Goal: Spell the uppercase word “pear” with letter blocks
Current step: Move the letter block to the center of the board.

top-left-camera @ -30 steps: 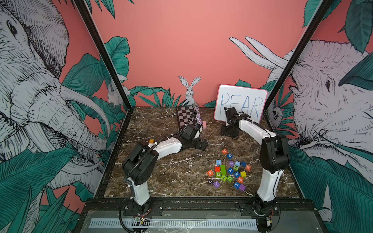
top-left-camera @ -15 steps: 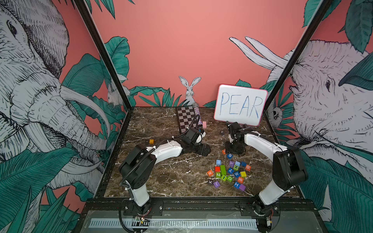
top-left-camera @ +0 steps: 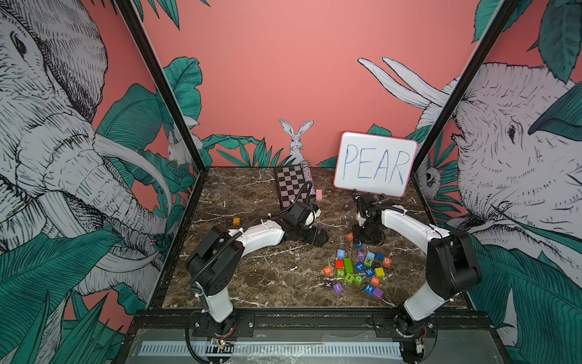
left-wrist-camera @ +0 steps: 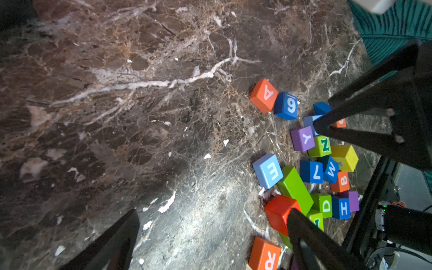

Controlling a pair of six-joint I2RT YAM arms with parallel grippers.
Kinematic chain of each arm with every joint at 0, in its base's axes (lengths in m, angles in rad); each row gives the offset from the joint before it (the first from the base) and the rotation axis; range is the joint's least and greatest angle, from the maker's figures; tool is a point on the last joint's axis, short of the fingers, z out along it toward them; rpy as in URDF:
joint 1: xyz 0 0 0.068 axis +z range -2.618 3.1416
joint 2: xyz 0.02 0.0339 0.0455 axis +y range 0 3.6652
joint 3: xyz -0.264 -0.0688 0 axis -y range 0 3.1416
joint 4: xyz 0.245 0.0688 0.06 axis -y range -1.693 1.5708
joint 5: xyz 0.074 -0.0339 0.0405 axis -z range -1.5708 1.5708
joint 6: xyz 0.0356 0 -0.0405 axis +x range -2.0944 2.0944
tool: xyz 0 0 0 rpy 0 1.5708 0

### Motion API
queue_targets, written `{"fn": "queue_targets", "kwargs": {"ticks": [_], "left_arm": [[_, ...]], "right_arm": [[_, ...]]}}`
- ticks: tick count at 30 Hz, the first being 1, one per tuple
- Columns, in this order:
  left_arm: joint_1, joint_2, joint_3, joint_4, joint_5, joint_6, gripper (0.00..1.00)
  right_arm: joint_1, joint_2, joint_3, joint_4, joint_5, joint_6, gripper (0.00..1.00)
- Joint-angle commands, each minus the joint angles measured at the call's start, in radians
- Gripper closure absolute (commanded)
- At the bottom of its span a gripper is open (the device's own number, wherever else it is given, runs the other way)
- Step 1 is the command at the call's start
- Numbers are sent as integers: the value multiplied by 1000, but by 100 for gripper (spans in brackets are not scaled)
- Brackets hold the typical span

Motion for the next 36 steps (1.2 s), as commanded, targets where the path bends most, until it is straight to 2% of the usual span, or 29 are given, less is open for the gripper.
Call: {"fn": "queue_targets", "kwargs": {"ticks": [1,7,17,27,36], "left_arm": [[-2,-48,-18,-27,-2,12,1],[-2,-38,-33,-14,-18,9,1],[0,-44,-49,-7,-44,0,1],[-1,-38,-59,11,-42,-18,1],[0,-44,-71,12,-50,-13,1]], "right_arm": [[50,-29,1,-29,-44,31,48],[147,6,-8,35,-99,113,48],[179,48,-41,104,-127,155,48],[182,111,-69,141,-68,141,48],[183,164,-28,146,-45,124,54]]}}
